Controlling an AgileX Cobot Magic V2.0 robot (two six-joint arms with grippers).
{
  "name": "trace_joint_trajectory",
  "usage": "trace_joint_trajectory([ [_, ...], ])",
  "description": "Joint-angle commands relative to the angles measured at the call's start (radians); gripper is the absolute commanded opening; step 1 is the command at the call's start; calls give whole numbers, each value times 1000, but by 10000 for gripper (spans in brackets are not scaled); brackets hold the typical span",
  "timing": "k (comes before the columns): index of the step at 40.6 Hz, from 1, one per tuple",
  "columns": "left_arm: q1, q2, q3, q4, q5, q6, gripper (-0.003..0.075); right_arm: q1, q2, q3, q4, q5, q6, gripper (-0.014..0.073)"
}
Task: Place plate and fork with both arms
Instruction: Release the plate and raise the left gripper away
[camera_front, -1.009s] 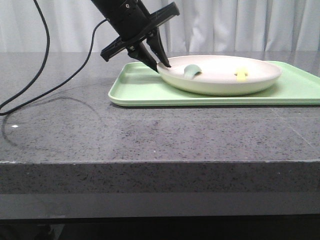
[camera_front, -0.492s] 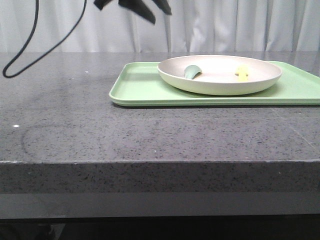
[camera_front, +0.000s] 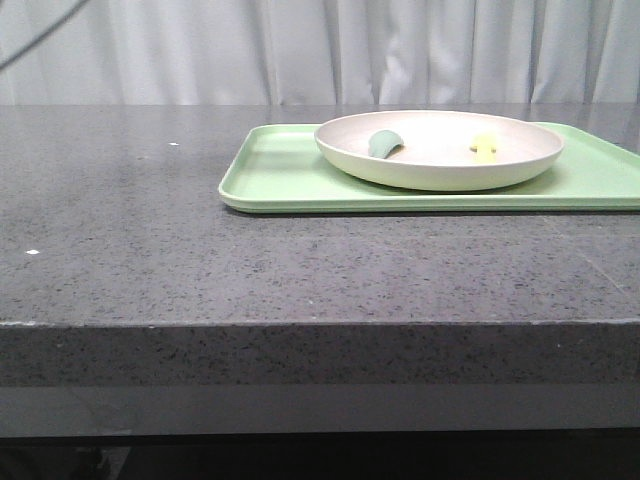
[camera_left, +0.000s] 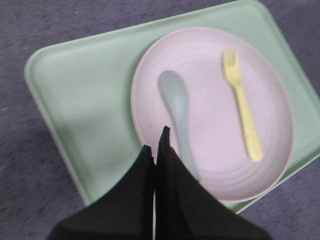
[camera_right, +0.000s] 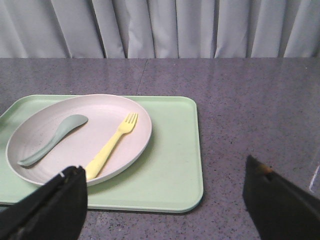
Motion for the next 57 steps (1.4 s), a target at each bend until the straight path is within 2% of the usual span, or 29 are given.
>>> trace_joint_trajectory([
  [1,3,-147,103,70,-8,11,-18,-4,7,-39,-1,-77,2,652],
  [10,87,-387,473,84,-222,6,-18,-4,7,-39,-1,-75,2,652],
  [18,157,-629,847,100,-540,41,-18,-4,7,-39,-1,-75,2,652],
  [23,165,-778,1075,103,-741,71,-18,-4,7,-39,-1,-75,2,652],
  [33,134,-1056,1459,103,-1040,90,-18,-4,7,-39,-1,-75,2,652],
  [42,93,-1388,1722,91,-1195,90,-18,-4,7,-39,-1,-75,2,652],
  [50,92,-1689,1838,91,-1205,90,-18,-4,7,-39,-1,-75,2,652],
  [57,92,-1807,1882,91,-1205,90,-18,-4,9,-39,0,-77,2,652],
])
